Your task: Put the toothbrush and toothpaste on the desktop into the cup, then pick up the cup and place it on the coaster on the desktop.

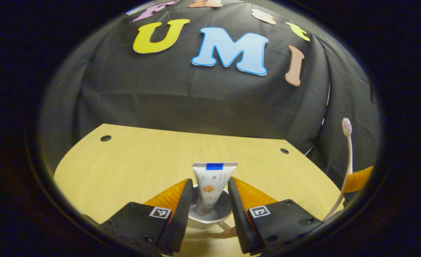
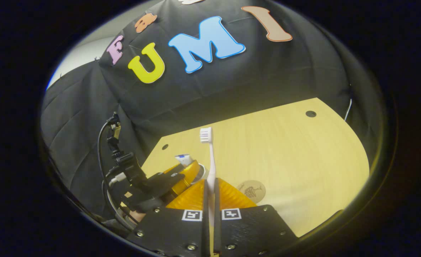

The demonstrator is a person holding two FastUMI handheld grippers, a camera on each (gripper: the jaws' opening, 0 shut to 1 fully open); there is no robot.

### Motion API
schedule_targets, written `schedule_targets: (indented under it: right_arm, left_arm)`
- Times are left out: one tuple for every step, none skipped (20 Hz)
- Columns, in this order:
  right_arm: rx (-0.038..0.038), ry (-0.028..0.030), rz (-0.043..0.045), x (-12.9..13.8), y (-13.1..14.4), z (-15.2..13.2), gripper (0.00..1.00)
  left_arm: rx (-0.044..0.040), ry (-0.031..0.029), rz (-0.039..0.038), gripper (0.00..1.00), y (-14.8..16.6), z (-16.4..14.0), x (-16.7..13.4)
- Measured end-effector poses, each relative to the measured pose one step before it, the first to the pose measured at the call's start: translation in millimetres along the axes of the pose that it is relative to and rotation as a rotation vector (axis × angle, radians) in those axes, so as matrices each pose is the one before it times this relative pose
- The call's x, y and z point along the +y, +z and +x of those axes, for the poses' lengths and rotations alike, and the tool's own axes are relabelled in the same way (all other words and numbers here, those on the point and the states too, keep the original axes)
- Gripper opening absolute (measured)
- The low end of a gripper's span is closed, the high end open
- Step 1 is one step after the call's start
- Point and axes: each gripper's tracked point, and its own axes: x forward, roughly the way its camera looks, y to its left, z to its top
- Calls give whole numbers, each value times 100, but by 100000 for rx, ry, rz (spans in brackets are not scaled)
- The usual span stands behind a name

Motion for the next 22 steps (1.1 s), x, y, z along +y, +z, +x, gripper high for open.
schedule_targets:
  right_arm:
    - [-739, 962, -739, 224, 376, 138, 5]
    - [-984, 1008, -759, 298, 466, 501, 5]
    - [-1162, 1419, -636, 417, 692, 619, 5]
    - [-1086, 1736, -768, 476, 553, 665, 5]
    - [-998, 1868, -1044, 425, 536, 593, 5]
    - [-931, 1824, -1255, 504, 358, 524, 5]
    - [-929, 1728, -1404, 386, 381, 598, 8]
    - [-568, 1598, -1542, 347, 214, 757, 5]
    - [-968, 1692, -1559, 467, 218, 575, 5]
    - [-1025, 1479, -1410, 557, 64, 510, 5]
    - [-825, 1327, -1243, 412, 101, 641, 5]
    - [-920, 1252, -1203, 411, 66, 695, 5]
    - [-599, 1094, -1305, 392, 2, 568, 5]
    - [-739, 1069, -1559, 363, -27, 613, 5]
    - [-1035, 498, -1844, 273, 129, 589, 5]
    - [-1099, 163, -2018, 166, 68, 526, 5]
    - [-1419, 268, -1907, 244, 207, 549, 5]
    - [-952, 212, -1584, 188, -47, 606, 5]
    - [-972, 90, -1358, 161, -71, 620, 5]
    - [-546, -262, -1346, -22, -208, 626, 5]
    - [-245, -56, -915, 77, -219, 535, 5]
    - [-501, -3, -970, 128, -246, 686, 5]
  left_arm:
    - [824, 103, -172, 75, -233, -105, -31]
    - [548, 512, -242, 78, -131, -341, 84]
    - [475, -80, -606, 87, -82, -326, 31]
    - [447, 149, -562, 88, -98, -564, 109]
    - [253, 545, -470, 88, -23, -548, 209]
    - [363, 479, -429, 88, -45, -714, 231]
    - [337, 1048, -185, 88, -11, -747, 467]
    - [680, -145, -146, 86, -131, -584, 156]
    - [301, 1070, 188, 95, -60, -542, 379]
    - [442, 224, -77, 96, -48, -506, 146]
    - [723, 927, -156, 97, -108, -425, 314]
    - [963, 351, -534, 93, -224, -381, 238]
    - [879, 41, -939, 93, -221, -421, 188]
    - [580, -367, -1070, 96, -252, -368, 81]
    - [508, -578, -884, 96, -45, -414, 104]
    - [269, -143, -446, 96, -165, -294, 169]
    - [981, -240, -51, 100, -228, -170, 116]
    - [671, 120, -227, 93, -238, -201, 93]
    - [335, -236, -680, 97, -165, -136, 114]
    - [480, -126, -809, 96, -263, -256, 122]
    - [383, -32, -878, 97, -98, -59, 168]
    - [344, 77, -974, 97, -140, -93, 126]
